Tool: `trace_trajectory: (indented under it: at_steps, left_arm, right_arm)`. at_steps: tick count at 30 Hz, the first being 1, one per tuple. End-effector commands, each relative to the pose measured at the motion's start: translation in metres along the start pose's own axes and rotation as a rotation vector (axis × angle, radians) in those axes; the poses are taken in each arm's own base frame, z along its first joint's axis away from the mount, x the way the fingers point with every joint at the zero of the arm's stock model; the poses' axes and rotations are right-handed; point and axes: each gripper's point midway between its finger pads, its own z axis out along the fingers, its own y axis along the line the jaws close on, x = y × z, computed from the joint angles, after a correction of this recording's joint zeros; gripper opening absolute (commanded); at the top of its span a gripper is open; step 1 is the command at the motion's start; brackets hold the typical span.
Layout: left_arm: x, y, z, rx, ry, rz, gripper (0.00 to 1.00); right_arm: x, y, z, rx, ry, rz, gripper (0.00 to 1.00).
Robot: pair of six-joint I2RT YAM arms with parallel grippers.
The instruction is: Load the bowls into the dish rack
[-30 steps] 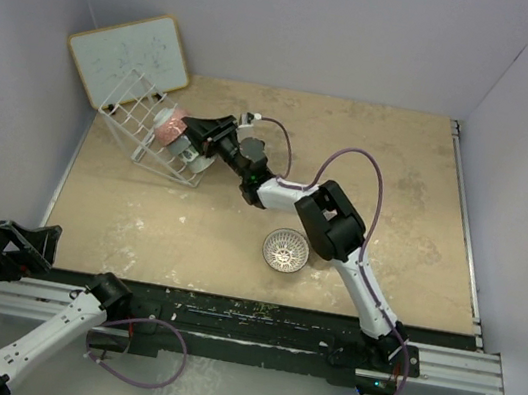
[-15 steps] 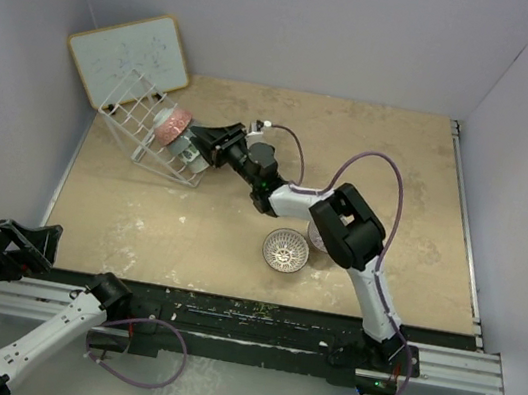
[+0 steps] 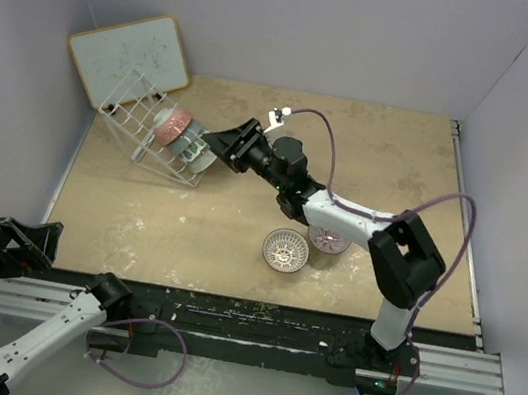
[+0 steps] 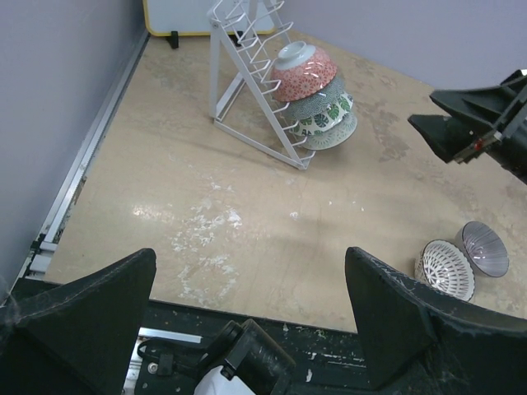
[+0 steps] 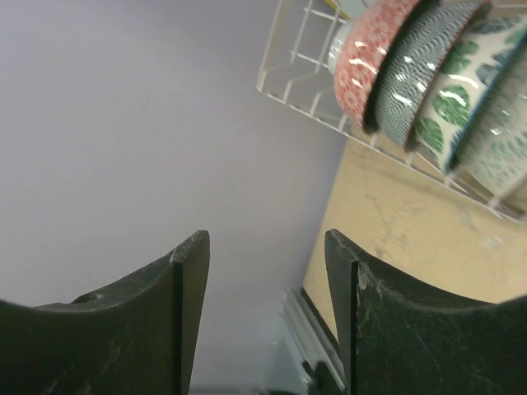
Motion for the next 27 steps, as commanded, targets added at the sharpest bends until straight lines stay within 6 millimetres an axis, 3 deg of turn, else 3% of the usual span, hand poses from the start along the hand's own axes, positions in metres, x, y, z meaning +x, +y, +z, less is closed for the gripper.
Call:
trace_trajectory:
  at_steps: [1, 3, 7, 12, 15, 21, 27]
  left_arm:
    - [-0.009, -0.006, 0.008, -0.006, -0.021, -0.003, 0.99]
    - [-0.008, -0.006, 0.009, -0.01, -0.02, -0.001, 0.99]
    - [-0.006, -0.005, 0.012, -0.021, -0.015, 0.003, 0.99]
    - [-0.003, -0.009, 0.02, -0.022, -0.008, 0.009, 0.99]
    - [-0.001, -0.012, 0.024, -0.018, -0.002, 0.012, 0.99]
    - [0.004, -0.017, 0.028, -0.003, 0.016, 0.015, 0.99]
    - [0.007, -0.015, 0.025, 0.001, 0.019, 0.002, 0.99]
  right_arm:
    - [0.007, -0.035, -0.047, 0.181, 0.068, -0.255, 0.61]
    - [0.003, -0.057, -0.068, 0.315, 0.085, -0.373, 0.62]
    - [0.023, -0.091, -0.116, 0.57, 0.208, -0.582, 0.63]
    - [0.047, -0.111, -0.181, 0.806, 0.276, -0.775, 0.67]
    - [0.052, -0.12, -0.209, 0.891, 0.315, -0.818, 0.7]
    - [0.075, -0.146, -0.23, 0.953, 0.416, -0.833, 0.72]
    - [0.082, -0.167, -0.226, 0.987, 0.446, -0.852, 0.67]
